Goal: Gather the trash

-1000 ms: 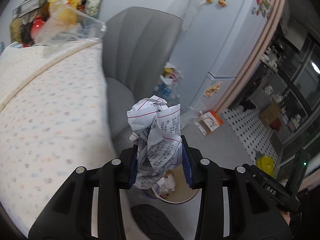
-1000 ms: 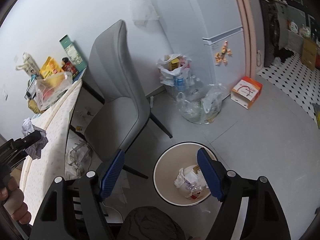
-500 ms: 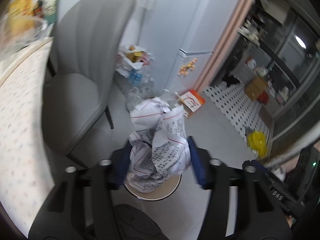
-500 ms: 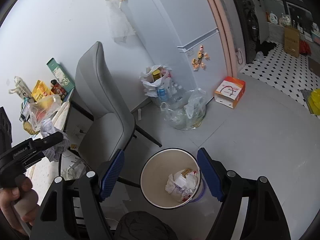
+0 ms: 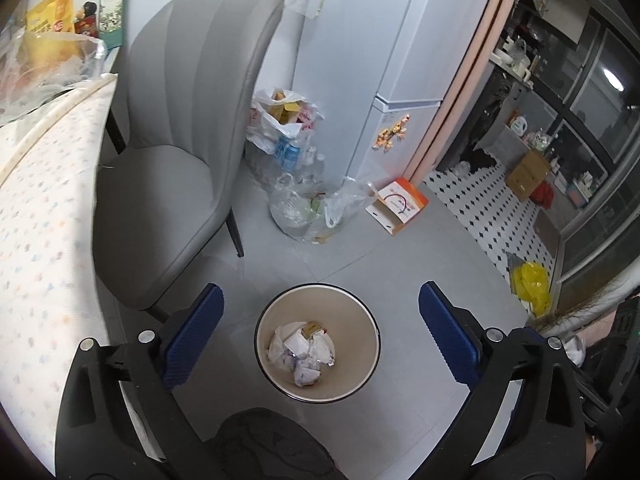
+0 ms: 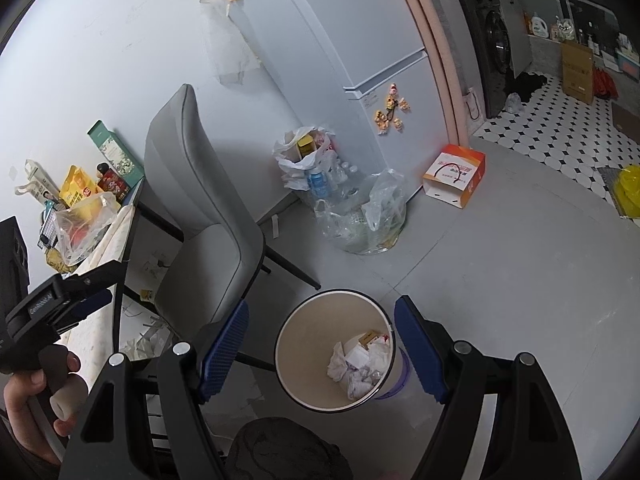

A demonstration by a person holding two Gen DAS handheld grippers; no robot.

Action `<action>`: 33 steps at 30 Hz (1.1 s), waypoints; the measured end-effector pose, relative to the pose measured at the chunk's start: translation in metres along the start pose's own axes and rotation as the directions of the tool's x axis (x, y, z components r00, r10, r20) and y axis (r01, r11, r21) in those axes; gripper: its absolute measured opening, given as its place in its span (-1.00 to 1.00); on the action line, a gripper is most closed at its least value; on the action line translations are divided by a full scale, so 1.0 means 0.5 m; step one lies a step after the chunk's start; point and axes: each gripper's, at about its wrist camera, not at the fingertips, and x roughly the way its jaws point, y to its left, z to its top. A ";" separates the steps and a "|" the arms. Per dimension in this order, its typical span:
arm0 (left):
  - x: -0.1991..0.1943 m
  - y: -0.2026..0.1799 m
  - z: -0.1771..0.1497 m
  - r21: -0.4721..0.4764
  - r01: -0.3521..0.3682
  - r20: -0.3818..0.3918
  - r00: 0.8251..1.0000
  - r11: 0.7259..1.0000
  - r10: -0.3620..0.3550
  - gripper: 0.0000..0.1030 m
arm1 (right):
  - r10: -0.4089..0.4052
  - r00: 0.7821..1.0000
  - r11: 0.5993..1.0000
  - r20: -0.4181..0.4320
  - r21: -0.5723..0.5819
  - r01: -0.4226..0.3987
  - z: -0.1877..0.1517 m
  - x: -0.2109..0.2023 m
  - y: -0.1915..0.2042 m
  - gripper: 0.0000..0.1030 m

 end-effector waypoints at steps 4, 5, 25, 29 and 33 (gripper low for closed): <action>-0.038 0.029 -0.010 -0.021 -0.008 0.024 1.000 1.000 0.008 0.88 | 0.023 1.000 0.999 0.000 -0.028 -0.023 -0.002 -0.004 0.030 0.55; -0.046 0.038 -0.010 -0.030 -0.011 0.030 0.999 1.000 0.011 0.88 | 0.031 1.000 0.999 0.000 -0.036 -0.031 -0.003 -0.005 0.039 0.57; -0.305 0.238 -0.066 -0.198 -0.044 0.242 0.966 0.979 0.092 0.88 | 0.082 0.997 0.966 -0.013 -0.244 -0.083 -0.011 -0.071 0.283 0.85; -0.350 0.269 -0.076 -0.220 -0.050 0.262 0.959 0.974 0.108 0.88 | 0.090 0.996 0.954 -0.013 -0.286 -0.090 -0.020 -0.092 0.326 0.85; -0.393 0.286 -0.090 -0.233 -0.051 0.288 0.950 0.971 0.119 0.88 | 0.115 0.993 0.941 -0.008 -0.319 -0.111 -0.029 -0.117 0.365 0.85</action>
